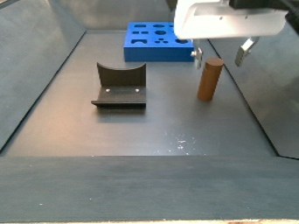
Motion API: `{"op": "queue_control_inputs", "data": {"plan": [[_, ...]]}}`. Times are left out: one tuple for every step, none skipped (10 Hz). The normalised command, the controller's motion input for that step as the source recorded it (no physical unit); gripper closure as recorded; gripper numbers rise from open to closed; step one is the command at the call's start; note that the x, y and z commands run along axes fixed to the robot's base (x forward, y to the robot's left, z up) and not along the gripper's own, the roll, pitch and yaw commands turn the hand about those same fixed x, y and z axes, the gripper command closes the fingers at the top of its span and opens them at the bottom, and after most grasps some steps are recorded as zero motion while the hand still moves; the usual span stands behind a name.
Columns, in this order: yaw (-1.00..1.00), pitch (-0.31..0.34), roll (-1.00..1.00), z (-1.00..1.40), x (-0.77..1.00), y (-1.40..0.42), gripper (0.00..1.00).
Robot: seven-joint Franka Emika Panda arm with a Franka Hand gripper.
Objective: Pick up the round object. Move up. Move to above the board. Insert the round object.
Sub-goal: Pick up the round object.
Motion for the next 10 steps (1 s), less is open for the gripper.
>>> {"op": "queue_control_inputs", "data": {"plan": [[0.0,-0.031,-0.09,-0.28,0.04,-0.14,0.0],[0.0,0.0,-0.11,-0.19,0.06,-0.16,0.0],[0.0,0.0,-0.11,-0.11,0.03,-0.11,0.0],[0.0,0.0,-0.01,-0.1,0.03,0.0,0.0],[0.0,0.0,0.0,-0.09,0.07,0.02,0.0],[0.0,0.0,-0.2,-0.14,0.23,0.0,0.0],[-0.01,0.0,-0.2,-0.12,0.31,0.0,0.0],[0.0,0.0,-0.14,-0.08,0.33,0.0,0.0],[0.0,0.0,-0.14,-0.09,0.27,0.0,0.0],[0.0,0.0,0.0,0.0,0.0,0.03,0.0]]}}
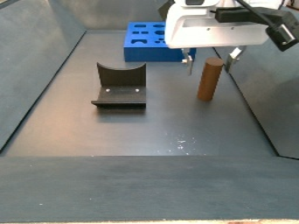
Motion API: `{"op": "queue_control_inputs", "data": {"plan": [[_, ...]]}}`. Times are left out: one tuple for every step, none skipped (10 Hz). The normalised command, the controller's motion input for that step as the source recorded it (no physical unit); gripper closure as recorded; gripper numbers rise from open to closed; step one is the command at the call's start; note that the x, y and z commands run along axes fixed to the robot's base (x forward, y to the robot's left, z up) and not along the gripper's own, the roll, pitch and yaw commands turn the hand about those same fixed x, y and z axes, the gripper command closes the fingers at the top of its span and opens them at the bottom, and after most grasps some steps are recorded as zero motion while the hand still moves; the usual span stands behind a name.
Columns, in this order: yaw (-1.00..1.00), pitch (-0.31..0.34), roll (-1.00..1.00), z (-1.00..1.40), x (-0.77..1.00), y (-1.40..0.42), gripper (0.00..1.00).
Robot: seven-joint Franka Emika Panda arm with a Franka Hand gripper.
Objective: Pick up the round object. Move up. Move to above the board. Insert the round object.
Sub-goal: Pick up the round object.
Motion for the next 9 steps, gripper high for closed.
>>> {"op": "queue_control_inputs", "data": {"plan": [[0.01,0.0,0.05,0.0,0.0,0.01,0.0],[0.0,0.0,0.01,0.0,0.0,0.06,0.0],[0.0,0.0,0.0,0.0,-0.01,0.08,0.0],[0.0,0.0,0.0,0.0,0.0,0.0,1.0],[0.0,0.0,0.0,0.0,0.0,0.0,1.0],[0.0,0.0,0.0,0.0,0.0,0.0,1.0],[0.0,0.0,0.0,0.0,0.0,0.0,1.0],[0.0,0.0,0.0,0.0,0.0,0.0,1.0],[0.0,0.0,0.0,0.0,0.0,0.0,1.0]]}}
